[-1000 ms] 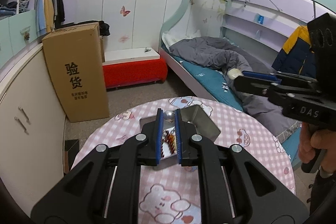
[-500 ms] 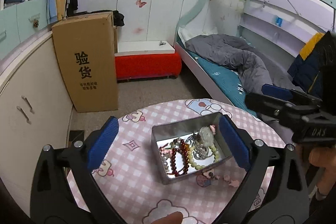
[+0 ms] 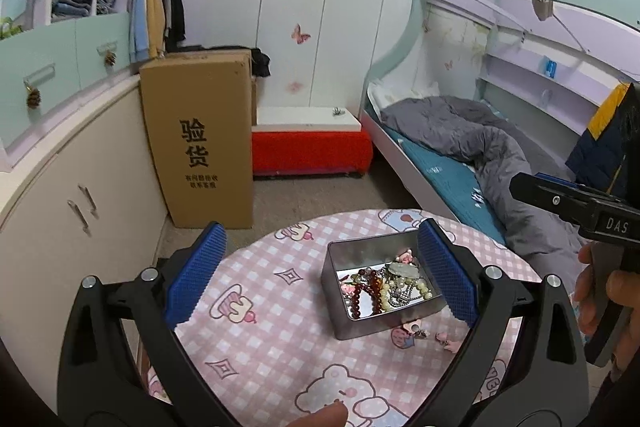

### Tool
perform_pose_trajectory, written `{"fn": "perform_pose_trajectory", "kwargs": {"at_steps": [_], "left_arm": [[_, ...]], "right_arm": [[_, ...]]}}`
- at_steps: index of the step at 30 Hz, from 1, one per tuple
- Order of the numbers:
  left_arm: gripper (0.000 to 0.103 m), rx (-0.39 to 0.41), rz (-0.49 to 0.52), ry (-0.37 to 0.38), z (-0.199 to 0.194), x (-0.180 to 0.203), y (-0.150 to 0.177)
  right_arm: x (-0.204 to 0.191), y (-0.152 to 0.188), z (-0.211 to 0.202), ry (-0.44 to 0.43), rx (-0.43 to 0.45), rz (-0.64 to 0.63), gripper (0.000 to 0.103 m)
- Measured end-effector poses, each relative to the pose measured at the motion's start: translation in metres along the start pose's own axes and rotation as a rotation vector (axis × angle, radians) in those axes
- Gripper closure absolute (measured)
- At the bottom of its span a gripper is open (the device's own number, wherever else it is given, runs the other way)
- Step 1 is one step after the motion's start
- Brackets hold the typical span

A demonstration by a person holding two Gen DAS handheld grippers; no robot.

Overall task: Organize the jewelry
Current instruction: 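Reach the right tool to the pink charm and close on it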

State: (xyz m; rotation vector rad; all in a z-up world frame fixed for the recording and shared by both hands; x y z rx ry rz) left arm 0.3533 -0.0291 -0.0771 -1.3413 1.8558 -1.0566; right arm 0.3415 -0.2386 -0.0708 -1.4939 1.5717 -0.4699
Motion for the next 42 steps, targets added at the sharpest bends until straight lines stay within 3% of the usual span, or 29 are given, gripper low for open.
{"fn": "perform_pose_trajectory", "kwargs": {"at_steps": [14, 27, 42], "left_arm": [[0.008, 0.053, -0.002, -0.033, -0.047, 0.005, 0.007], [0.008, -0.012, 0.002, -0.056, -0.05, 0.016, 0.053], [0.008, -0.14, 0.01, -0.036, -0.029, 0.031, 0.107]], "right_arm": [[0.0, 0.013, -0.035, 0.003, 0.035, -0.014, 0.008], [0.015, 0.063, -0.046, 0.033, -0.019, 0.01, 0.008], [0.044, 0.146, -0.002, 0.093, -0.219, 0.006, 0.008]]}}
Point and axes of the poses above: each gripper's, at about its wrist camera, not at the fingertips, and z roughly the way its jaws point, x to its right, y to its underside, the point moved 6 cm from there along z, roughly the way its jaws point, and after that the axes turned 8 degrees about z, right-handed, at the moved point
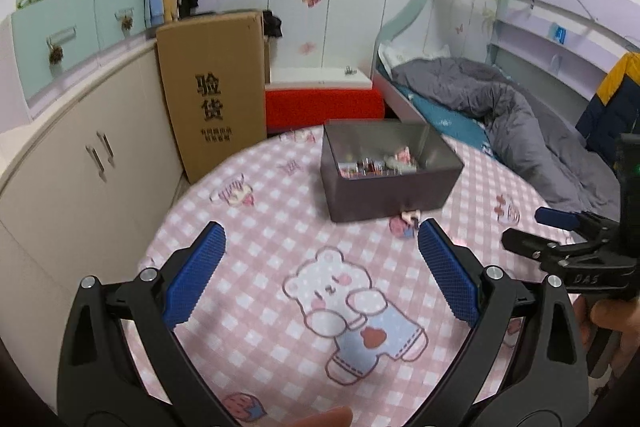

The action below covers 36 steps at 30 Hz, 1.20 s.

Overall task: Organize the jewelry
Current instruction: 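Reach the right tool to the pink charm and close on it, then grasp the pink bow clip with the left tool while the right tool holds the charm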

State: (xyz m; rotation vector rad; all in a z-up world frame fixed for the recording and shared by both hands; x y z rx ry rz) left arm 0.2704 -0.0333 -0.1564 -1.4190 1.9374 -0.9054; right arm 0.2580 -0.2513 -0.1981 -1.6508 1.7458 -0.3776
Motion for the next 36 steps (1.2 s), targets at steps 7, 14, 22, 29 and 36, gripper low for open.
{"fn": "perform_pose_trajectory", "kwargs": {"at_steps": [7, 14, 22, 29, 36], "left_arm": [[0.008, -0.056, -0.002, 0.018, 0.016, 0.01, 0.013], [0.008, -0.098, -0.019, 0.031, 0.034, 0.017, 0.012], [0.008, -0.145, -0.007, 0.08, 0.071, 0.045, 0.006], [0.008, -0.222, -0.002, 0.074, 0.119, 0.075, 0.004], [0.039, -0.246, 0.05, 0.025, 0.138, 0.086, 0.004]], "right_arm": [[-0.006, 0.015, 0.036, 0.004, -0.069, -0.053, 0.01], [-0.024, 0.012, 0.059, -0.007, -0.089, -0.163, 0.08], [-0.015, 0.018, 0.05, -0.017, -0.085, -0.144, 0.088], [0.012, 0.013, 0.041, -0.026, -0.074, -0.075, 0.088], [0.006, 0.014, 0.042, -0.05, -0.08, -0.082, 0.088]]}}
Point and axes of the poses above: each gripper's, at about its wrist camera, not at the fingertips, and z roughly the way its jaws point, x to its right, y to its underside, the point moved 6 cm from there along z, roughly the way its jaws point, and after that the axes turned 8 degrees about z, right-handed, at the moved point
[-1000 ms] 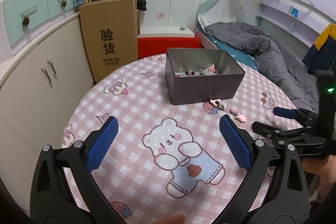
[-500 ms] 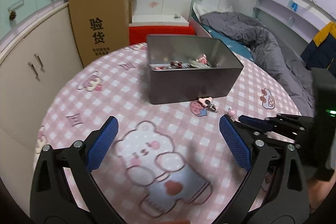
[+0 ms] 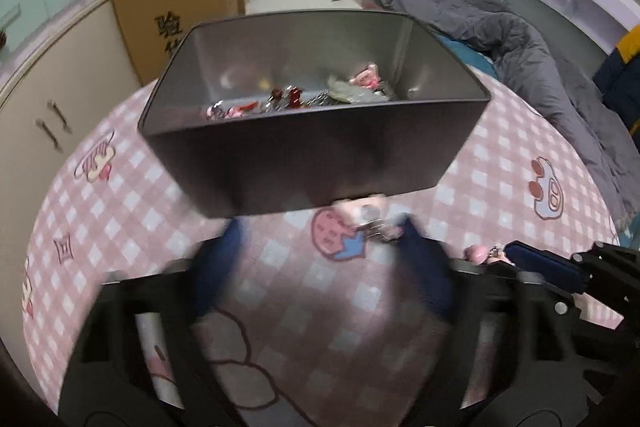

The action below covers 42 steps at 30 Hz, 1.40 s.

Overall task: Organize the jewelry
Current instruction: 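Grasp the pink bow clip with the left tool while the right tool holds the charm, then lift both charms over the grey box and open both tools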

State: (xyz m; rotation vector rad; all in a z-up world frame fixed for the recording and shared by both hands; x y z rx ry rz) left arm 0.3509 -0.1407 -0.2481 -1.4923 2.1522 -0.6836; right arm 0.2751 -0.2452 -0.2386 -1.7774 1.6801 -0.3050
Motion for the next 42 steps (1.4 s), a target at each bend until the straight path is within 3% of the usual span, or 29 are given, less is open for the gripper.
{"fn": "perform_pose_trajectory", "kwargs": {"at_steps": [2, 8, 17, 25, 31, 38, 42], "left_arm": [[0.061, 0.011, 0.011, 0.022, -0.003, -0.002, 0.0], [0.091, 0.024, 0.032, 0.104, -0.014, -0.015, 0.011], [0.091, 0.051, 0.018, 0.161, -0.043, -0.032, 0.04], [0.091, 0.12, 0.01, 0.17, -0.082, -0.049, 0.04], [0.091, 0.191, 0.009, 0.174, -0.109, -0.061, 0.022], [0.091, 0.312, 0.05, 0.161, -0.137, -0.069, -0.029], [0.091, 0.339, 0.058, 0.167, -0.138, -0.069, -0.056]], "right_arm": [[-0.001, 0.001, 0.0, -0.004, -0.001, 0.0, 0.088], [-0.002, 0.0, -0.001, -0.006, 0.0, 0.0, 0.088], [-0.019, 0.003, -0.009, -0.015, 0.006, -0.016, 0.088], [-0.043, -0.01, -0.031, -0.032, 0.042, -0.067, 0.088], [-0.059, -0.036, -0.053, -0.036, 0.099, -0.117, 0.088], [-0.068, -0.088, -0.079, -0.047, 0.198, -0.144, 0.088], [-0.069, -0.121, -0.079, -0.065, 0.228, -0.138, 0.088]]}}
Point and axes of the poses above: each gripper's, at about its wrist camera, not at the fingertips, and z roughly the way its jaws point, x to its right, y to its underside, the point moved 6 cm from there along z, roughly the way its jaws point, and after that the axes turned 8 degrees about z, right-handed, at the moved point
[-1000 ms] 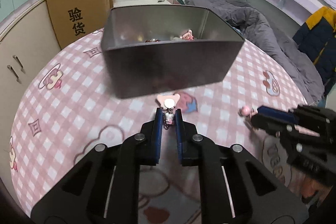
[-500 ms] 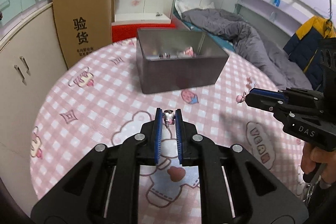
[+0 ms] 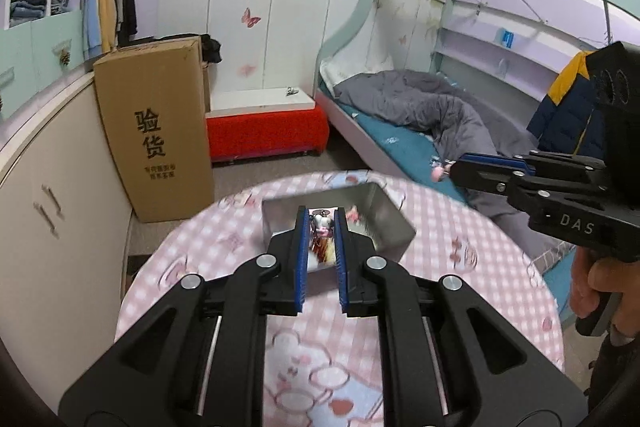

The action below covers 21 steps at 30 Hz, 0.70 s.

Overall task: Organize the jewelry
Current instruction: 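Lift both charms over the grey box and open both tools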

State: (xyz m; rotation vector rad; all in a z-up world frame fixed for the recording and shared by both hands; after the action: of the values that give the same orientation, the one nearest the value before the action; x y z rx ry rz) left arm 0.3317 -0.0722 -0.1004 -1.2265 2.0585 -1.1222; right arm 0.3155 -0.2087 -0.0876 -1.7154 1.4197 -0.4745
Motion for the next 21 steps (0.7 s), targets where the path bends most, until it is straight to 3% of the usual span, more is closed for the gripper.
{"fn": "perform_pose_trajectory", "kwargs": {"at_steps": [7, 13, 14, 15, 16, 17, 19, 21], "left_arm": [[0.091, -0.007, 0.002, 0.013, 0.028, -0.004, -0.027], [0.09, -0.067, -0.001, 0.038, 0.059, -0.006, -0.029], [0.087, -0.088, 0.0, 0.034, 0.065, -0.007, -0.028], [0.083, -0.104, 0.001, 0.03, 0.07, -0.008, -0.026], [0.061, -0.125, -0.004, 0.019, 0.075, -0.01, -0.024], [0.031, -0.126, -0.013, 0.01, 0.075, -0.013, -0.023], [0.01, -0.081, -0.061, -0.032, 0.065, -0.022, -0.024], [0.009, -0.075, -0.086, -0.053, 0.058, -0.027, -0.024]], "right_arm": [[0.004, -0.028, 0.021, -0.025, 0.005, 0.02, 0.088], [0.016, -0.023, 0.057, -0.026, -0.061, 0.053, 0.088], [0.02, -0.021, 0.062, -0.023, -0.073, 0.067, 0.081], [0.024, -0.019, 0.067, -0.02, -0.087, 0.087, 0.073], [0.029, -0.016, 0.072, -0.019, -0.099, 0.116, 0.05], [0.034, -0.014, 0.073, -0.007, -0.094, 0.139, 0.039], [0.042, -0.013, 0.068, 0.004, -0.076, 0.179, 0.026], [0.046, -0.014, 0.059, -0.004, -0.052, 0.208, 0.012]]}}
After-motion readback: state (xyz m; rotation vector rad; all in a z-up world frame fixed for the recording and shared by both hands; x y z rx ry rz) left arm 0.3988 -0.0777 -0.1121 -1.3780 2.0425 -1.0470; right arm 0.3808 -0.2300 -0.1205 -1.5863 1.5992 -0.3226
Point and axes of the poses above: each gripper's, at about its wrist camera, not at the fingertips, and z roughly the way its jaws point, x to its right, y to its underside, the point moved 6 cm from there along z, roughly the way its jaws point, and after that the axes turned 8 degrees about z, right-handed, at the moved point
